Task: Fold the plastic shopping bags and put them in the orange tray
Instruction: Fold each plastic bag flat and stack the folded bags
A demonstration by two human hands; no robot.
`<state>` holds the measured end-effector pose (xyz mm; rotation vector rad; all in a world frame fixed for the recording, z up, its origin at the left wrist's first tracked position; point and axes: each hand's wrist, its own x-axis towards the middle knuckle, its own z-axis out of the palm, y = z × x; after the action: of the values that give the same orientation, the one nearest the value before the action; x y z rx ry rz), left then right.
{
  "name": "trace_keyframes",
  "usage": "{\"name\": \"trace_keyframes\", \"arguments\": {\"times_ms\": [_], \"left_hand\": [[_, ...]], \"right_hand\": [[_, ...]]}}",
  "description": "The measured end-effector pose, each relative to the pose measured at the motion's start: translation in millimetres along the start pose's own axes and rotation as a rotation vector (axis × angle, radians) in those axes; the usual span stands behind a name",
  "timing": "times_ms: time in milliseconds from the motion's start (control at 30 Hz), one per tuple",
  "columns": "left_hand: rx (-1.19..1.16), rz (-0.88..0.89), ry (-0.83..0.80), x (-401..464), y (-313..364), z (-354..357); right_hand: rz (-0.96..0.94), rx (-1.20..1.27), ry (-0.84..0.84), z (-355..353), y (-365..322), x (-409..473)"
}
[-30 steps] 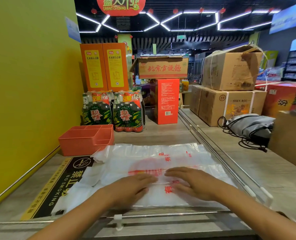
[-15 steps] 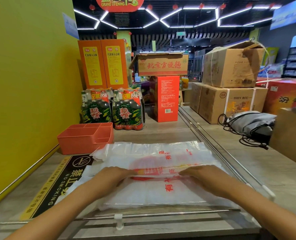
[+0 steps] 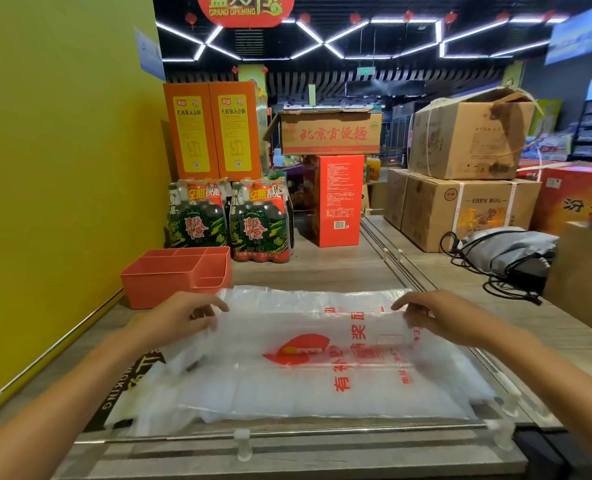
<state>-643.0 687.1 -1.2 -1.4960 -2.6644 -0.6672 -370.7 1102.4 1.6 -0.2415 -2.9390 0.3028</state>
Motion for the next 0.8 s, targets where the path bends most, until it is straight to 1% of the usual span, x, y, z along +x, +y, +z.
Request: {"name": "trace_keyframes", "arguments": {"times_ms": [133,200,267,300,333,367,400,433,500,533,600,633,733,800], "left_hand": [[0.061,-0.139,-0.064,28,-13,2],[0.17,-0.19,-0.069,38,-16,6],[0.326,-0.157,0.044,43,-6,10],[0.358,-0.117,0.118,43,6,12],[0.346,-0.061,0.171,42,21,16],[0.3,-0.003,0.168,40,38,22],[0.243,0.052,0.102,36,56,29],[0.205,0.093,-0.009,31,74,39],[0.236,0.143,-0.233,24,97,62],[0.256,0.152,-0.3,23,102,73],[0.263,0.136,-0.355,25,106,92],[0.268,0.127,-0.365,26,105,99],[0.277,0.121,-0.352,30,103,113],[0.242,0.114,-0.346,30,103,115]], "right_hand": [[0.062,-0.04,-0.004,16,9,25],[0.062,-0.081,0.025,26,11,32],[0.063,-0.112,0.035,36,10,34],[0.069,-0.118,0.038,40,11,34],[0.071,-0.127,0.047,44,11,34],[0.077,-0.141,0.054,47,12,34],[0.082,-0.158,0.062,50,12,35],[0.092,-0.173,0.073,51,11,35],[0.077,-0.206,0.136,54,3,36],[0.041,-0.213,0.187,55,-6,36],[-0.073,-0.164,0.233,57,-34,31],[-0.135,-0.126,0.195,57,-51,27],[-0.289,-0.089,-0.054,67,-96,17],[-0.292,-0.054,-0.193,80,-110,19]]}}
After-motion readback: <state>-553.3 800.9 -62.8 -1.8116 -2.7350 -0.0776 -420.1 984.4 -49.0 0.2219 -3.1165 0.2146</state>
